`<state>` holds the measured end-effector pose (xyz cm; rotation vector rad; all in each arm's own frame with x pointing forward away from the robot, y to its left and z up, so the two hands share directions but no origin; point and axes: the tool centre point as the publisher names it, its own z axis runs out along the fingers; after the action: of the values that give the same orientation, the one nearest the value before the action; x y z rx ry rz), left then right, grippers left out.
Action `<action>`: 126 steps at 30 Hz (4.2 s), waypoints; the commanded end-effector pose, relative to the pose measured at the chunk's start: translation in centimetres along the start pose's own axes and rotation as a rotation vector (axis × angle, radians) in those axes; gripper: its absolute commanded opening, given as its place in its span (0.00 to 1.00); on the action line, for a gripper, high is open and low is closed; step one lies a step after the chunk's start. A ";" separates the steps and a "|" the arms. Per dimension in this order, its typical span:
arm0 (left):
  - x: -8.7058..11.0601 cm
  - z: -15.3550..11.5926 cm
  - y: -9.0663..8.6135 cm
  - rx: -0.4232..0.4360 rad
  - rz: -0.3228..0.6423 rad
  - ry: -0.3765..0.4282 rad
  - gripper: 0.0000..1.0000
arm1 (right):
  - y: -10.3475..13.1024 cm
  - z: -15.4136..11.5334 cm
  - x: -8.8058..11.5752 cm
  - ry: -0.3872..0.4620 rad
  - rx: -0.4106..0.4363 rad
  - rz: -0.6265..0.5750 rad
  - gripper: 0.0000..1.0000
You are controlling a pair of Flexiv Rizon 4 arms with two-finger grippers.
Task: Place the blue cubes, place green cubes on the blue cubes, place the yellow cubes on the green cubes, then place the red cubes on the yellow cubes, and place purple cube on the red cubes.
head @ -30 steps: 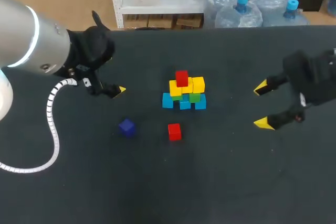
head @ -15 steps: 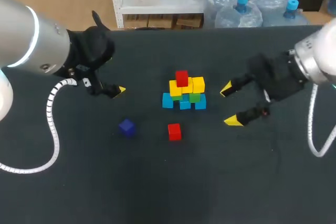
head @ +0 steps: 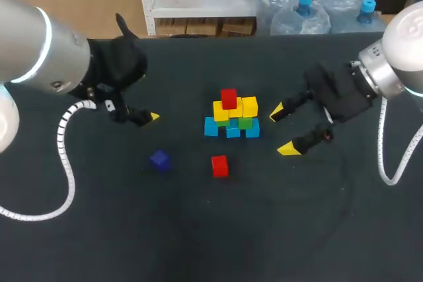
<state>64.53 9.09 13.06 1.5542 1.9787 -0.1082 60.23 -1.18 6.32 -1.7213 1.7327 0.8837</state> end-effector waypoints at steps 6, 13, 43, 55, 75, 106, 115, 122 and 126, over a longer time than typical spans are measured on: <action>2.0 -0.3 4.3 0.087 -0.020 0.008 1.00 | 0.1 0.0 0.0 -0.002 0.002 -0.001 1.00; 2.5 0.2 4.9 0.112 -0.044 0.027 1.00 | 0.1 0.0 0.0 -0.002 0.002 -0.001 1.00; 2.5 0.2 4.9 0.112 -0.044 0.027 1.00 | 9.0 1.5 -1.3 0.086 -0.040 0.033 1.00; 2.5 0.2 4.9 0.112 -0.044 0.027 1.00 | 5.7 7.8 -2.2 0.044 -0.233 -0.126 1.00; 2.5 0.2 4.9 0.112 -0.044 0.027 1.00 | 5.4 9.5 -3.2 0.196 -0.222 -0.138 1.00; 2.5 0.2 4.9 0.112 -0.044 0.027 1.00 | 5.5 10.8 -3.3 0.474 -0.162 -0.165 1.00; 2.5 0.2 4.9 0.112 -0.044 0.027 1.00 | 5.0 11.1 -3.4 0.519 -0.172 -0.168 1.00; 2.5 0.2 4.9 0.112 -0.044 0.027 1.00 | 4.6 10.6 -3.4 0.540 -0.160 -0.172 1.00; 2.5 0.2 4.9 0.112 -0.044 0.027 1.00 | 4.2 10.6 -3.4 0.553 -0.161 -0.176 1.00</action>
<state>68.64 12.55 13.21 1.5865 2.0652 -0.2150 55.25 8.88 2.47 -2.3428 1.8304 0.5077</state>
